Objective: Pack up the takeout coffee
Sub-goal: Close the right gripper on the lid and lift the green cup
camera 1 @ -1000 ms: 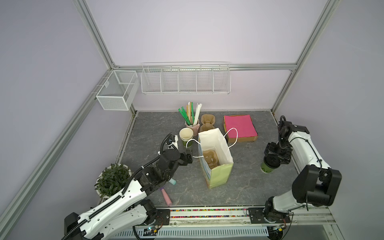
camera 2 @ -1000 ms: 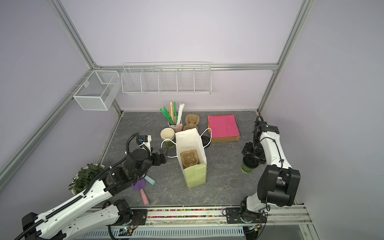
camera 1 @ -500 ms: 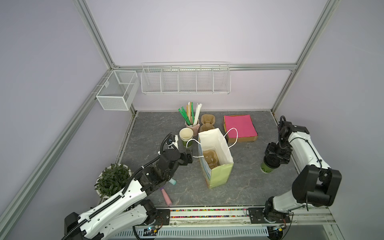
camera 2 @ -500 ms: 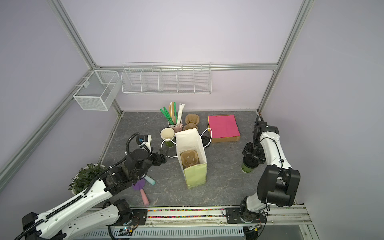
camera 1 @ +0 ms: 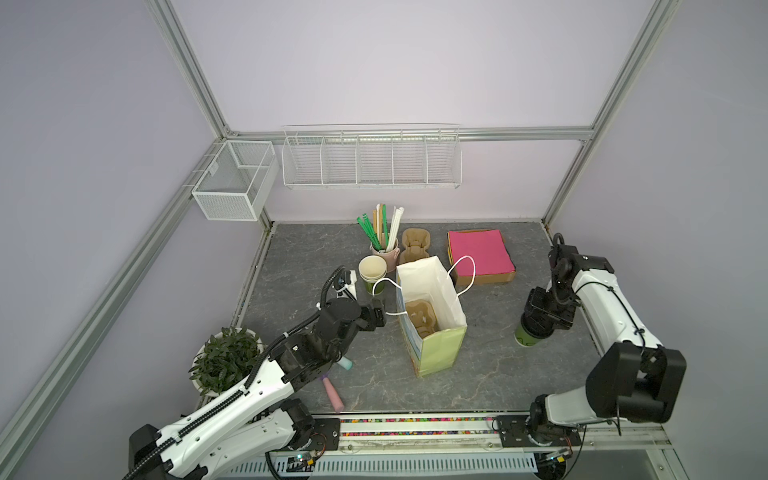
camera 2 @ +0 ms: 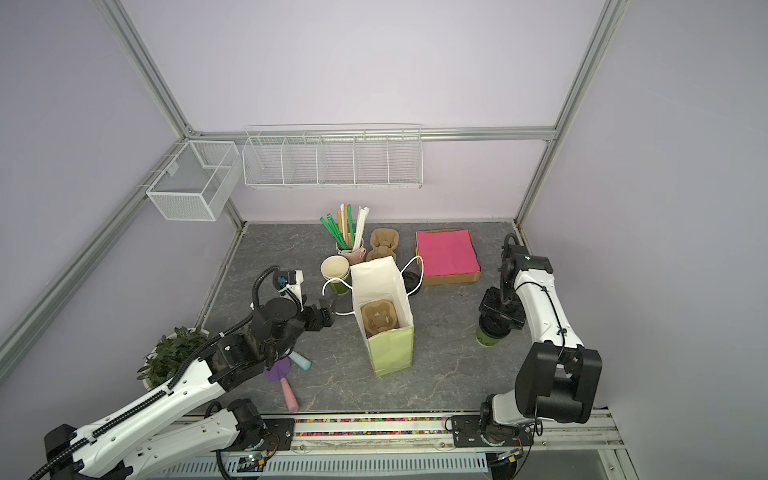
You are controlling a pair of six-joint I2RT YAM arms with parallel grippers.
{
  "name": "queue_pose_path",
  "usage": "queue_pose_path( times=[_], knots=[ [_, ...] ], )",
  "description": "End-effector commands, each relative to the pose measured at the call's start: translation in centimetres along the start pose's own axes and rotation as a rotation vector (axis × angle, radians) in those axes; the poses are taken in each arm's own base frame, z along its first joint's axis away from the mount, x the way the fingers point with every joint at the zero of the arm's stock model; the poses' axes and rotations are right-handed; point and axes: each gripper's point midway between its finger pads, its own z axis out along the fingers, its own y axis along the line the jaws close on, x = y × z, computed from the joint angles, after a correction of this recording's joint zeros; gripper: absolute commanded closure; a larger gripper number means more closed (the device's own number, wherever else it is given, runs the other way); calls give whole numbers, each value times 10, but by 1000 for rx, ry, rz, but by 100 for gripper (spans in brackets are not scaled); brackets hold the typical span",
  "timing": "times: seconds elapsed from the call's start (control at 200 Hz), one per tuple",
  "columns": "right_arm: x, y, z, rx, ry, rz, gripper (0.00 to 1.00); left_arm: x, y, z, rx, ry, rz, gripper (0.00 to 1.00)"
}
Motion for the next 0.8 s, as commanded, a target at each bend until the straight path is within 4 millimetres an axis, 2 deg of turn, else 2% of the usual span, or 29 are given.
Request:
queue_pose_path(
  times=[0.0, 0.1, 0.36, 0.645, 0.795],
  knots=[
    [18, 19, 2, -50, 42, -49, 27, 2, 4, 1, -14, -9, 14, 6],
    [27, 30, 6, -51, 62, -88, 27, 2, 4, 1, -13, -7, 15, 6],
    [44, 37, 13, -2, 123, -184, 22, 3, 5, 0, -16, -8, 15, 6],
    [40, 32, 15, 65, 117, -222, 19, 3, 5, 1, -17, -8, 16, 6],
    [39, 32, 14, 65, 111, -227, 22, 4, 5, 1, -16, -4, 18, 6]
  ],
)
